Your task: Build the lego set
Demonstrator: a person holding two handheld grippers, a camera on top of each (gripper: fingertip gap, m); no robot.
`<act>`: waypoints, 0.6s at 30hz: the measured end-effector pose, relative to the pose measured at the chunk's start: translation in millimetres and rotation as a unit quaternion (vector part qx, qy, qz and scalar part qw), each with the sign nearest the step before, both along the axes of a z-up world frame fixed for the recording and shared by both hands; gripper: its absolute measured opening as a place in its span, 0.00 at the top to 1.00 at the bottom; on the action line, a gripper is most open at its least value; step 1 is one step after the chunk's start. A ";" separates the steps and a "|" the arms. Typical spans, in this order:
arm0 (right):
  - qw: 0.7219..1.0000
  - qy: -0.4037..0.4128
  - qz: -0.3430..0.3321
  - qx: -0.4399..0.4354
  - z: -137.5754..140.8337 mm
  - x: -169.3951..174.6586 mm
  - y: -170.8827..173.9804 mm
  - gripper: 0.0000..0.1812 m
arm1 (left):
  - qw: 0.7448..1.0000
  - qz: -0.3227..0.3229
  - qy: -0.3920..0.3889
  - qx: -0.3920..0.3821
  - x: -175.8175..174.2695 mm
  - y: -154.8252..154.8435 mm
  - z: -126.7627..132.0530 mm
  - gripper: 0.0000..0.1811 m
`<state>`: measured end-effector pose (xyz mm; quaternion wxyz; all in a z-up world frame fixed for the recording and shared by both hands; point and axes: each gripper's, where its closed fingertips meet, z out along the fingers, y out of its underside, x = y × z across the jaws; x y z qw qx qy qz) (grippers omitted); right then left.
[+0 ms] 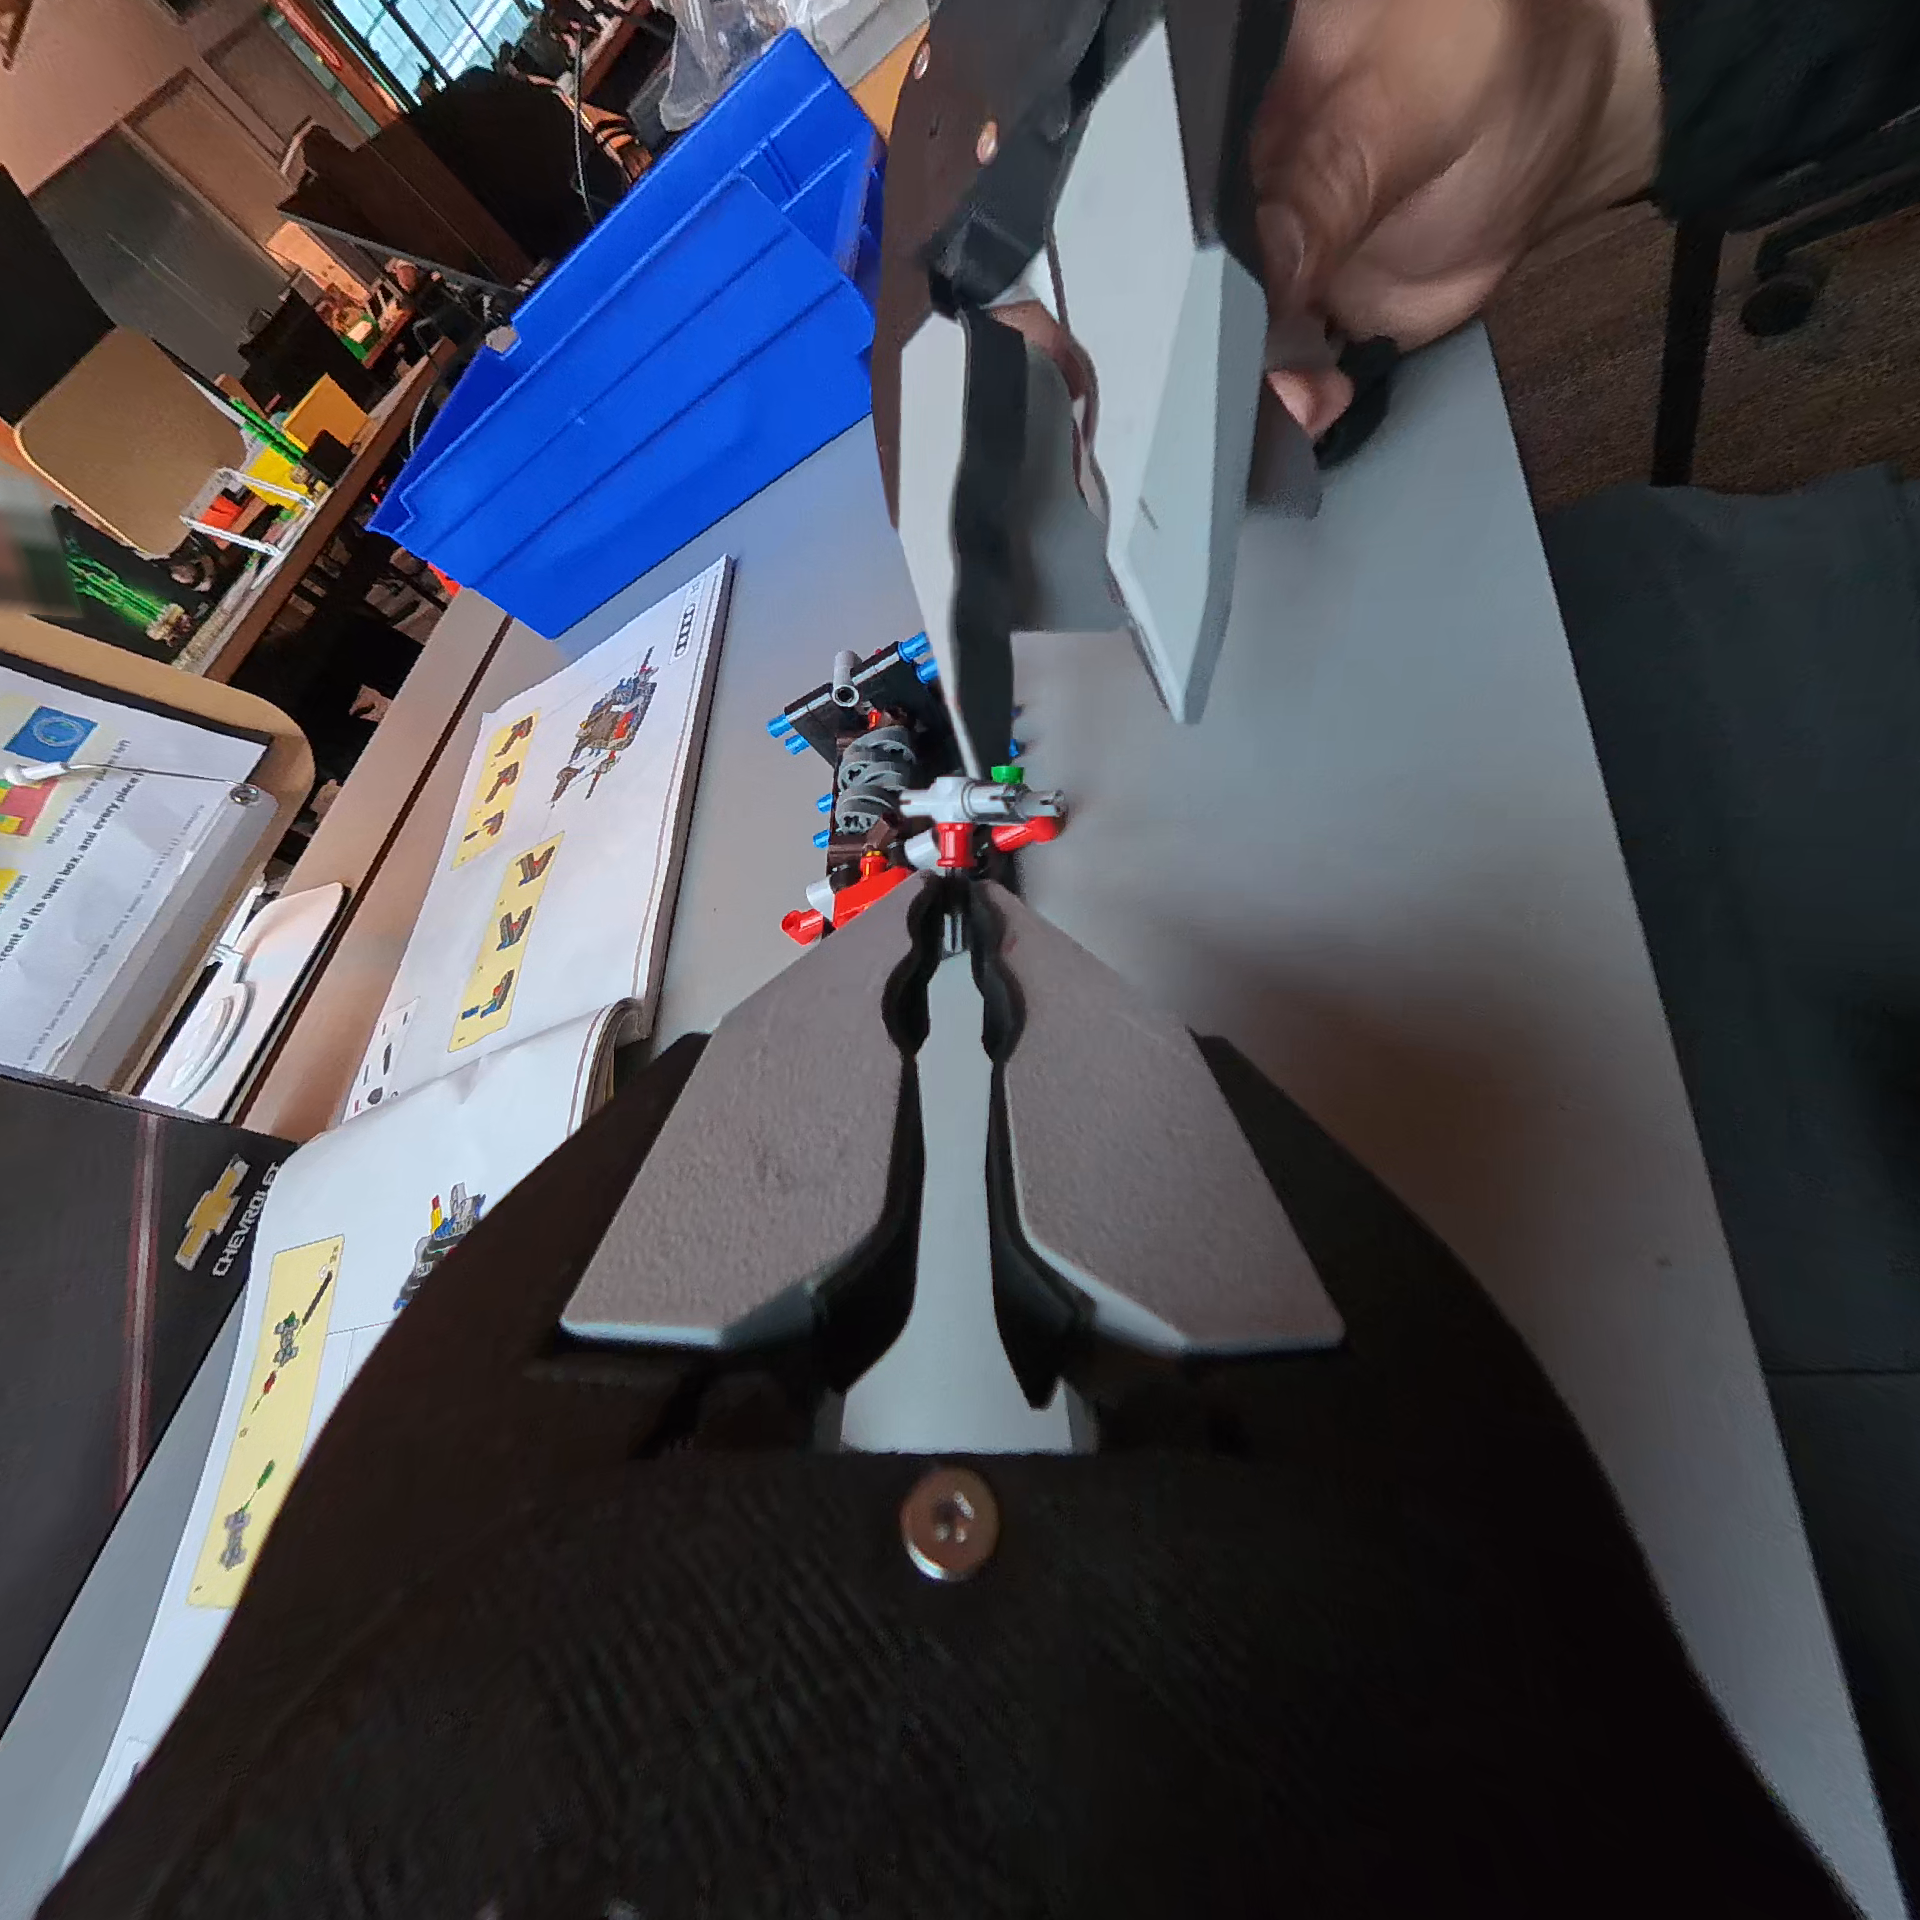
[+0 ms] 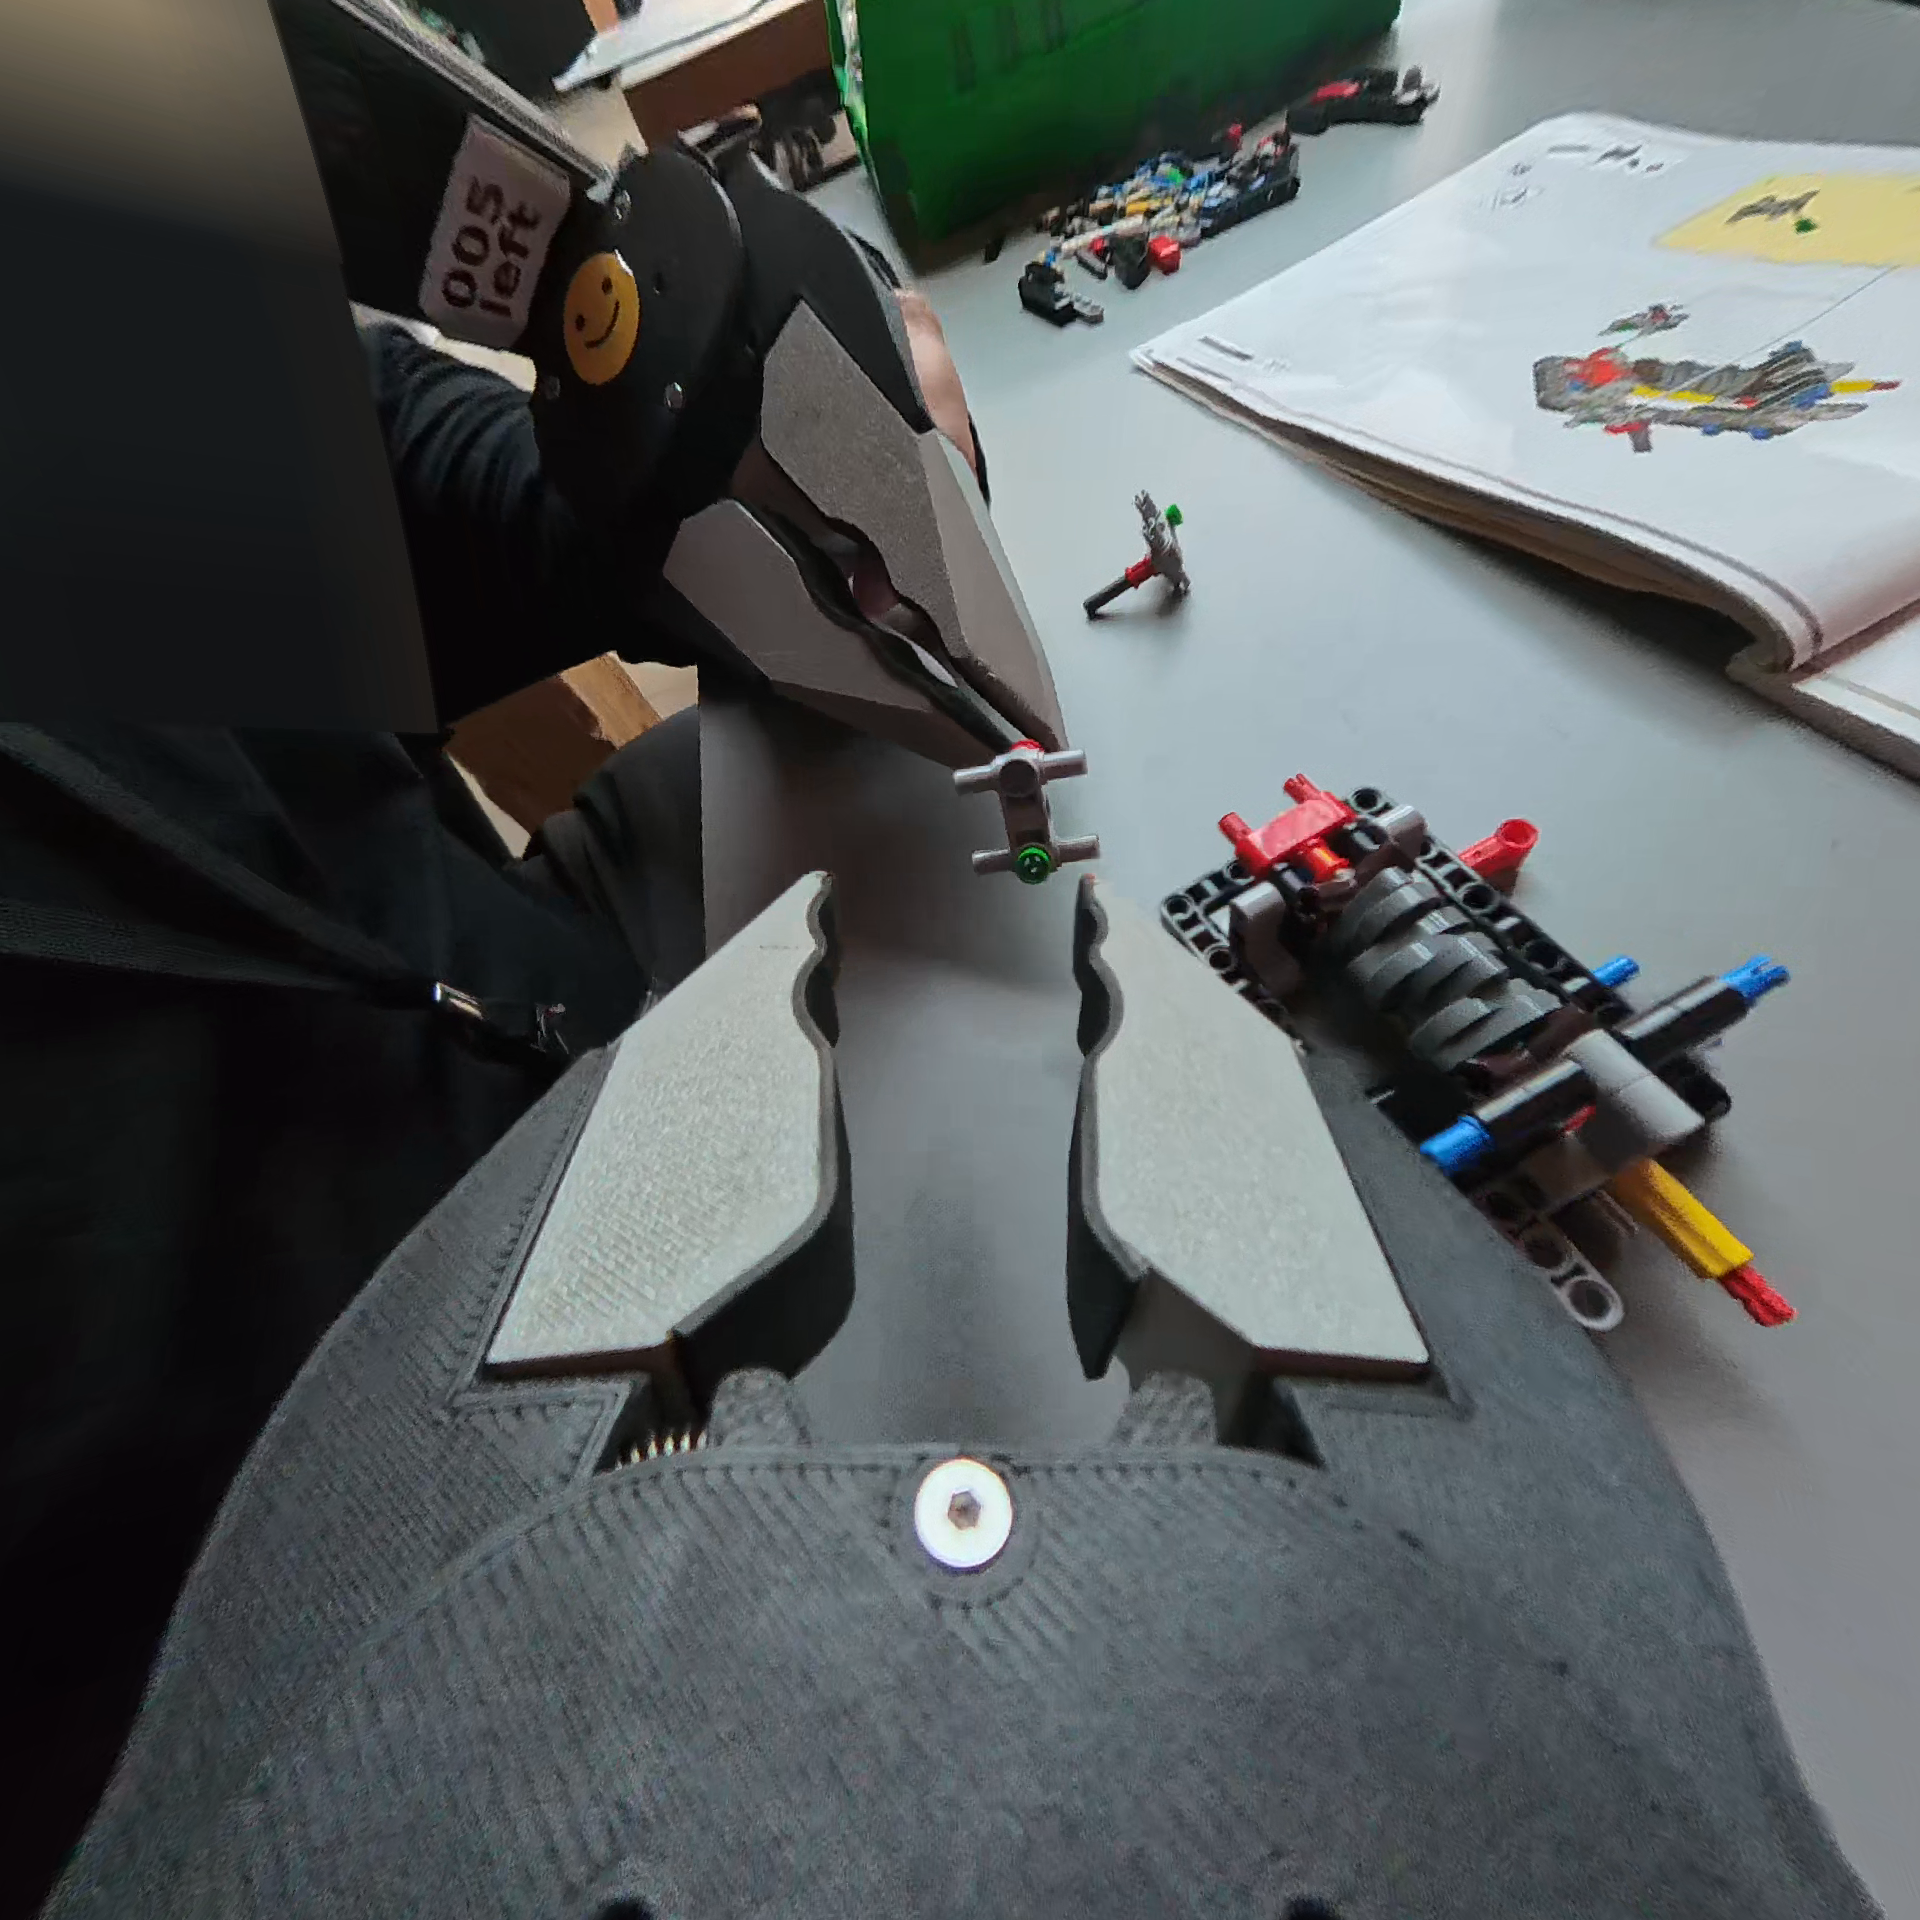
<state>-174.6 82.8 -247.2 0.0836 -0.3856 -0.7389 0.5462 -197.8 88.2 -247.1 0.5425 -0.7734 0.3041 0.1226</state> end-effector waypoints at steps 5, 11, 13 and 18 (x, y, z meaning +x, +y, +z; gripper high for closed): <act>0.998 0.006 -0.003 0.065 -11.9 0.1 -7.7 0.85 | 1.000 0.004 -0.002 -0.007 -1.3 1.6 -3.3 0.99; 0.995 0.009 0.016 0.094 -17.6 4.5 -15.0 0.86 | 1.000 0.004 -0.001 -0.015 -0.8 2.4 -6.1 0.99; 0.995 0.010 0.019 0.095 -17.8 5.3 -15.7 0.86 | 1.000 0.002 0.002 -0.020 -0.1 2.4 -8.0 0.99; 0.994 0.026 0.015 0.105 -16.3 5.8 -15.7 0.91 | 1.000 -0.006 0.010 -0.025 2.8 1.6 -10.8 0.99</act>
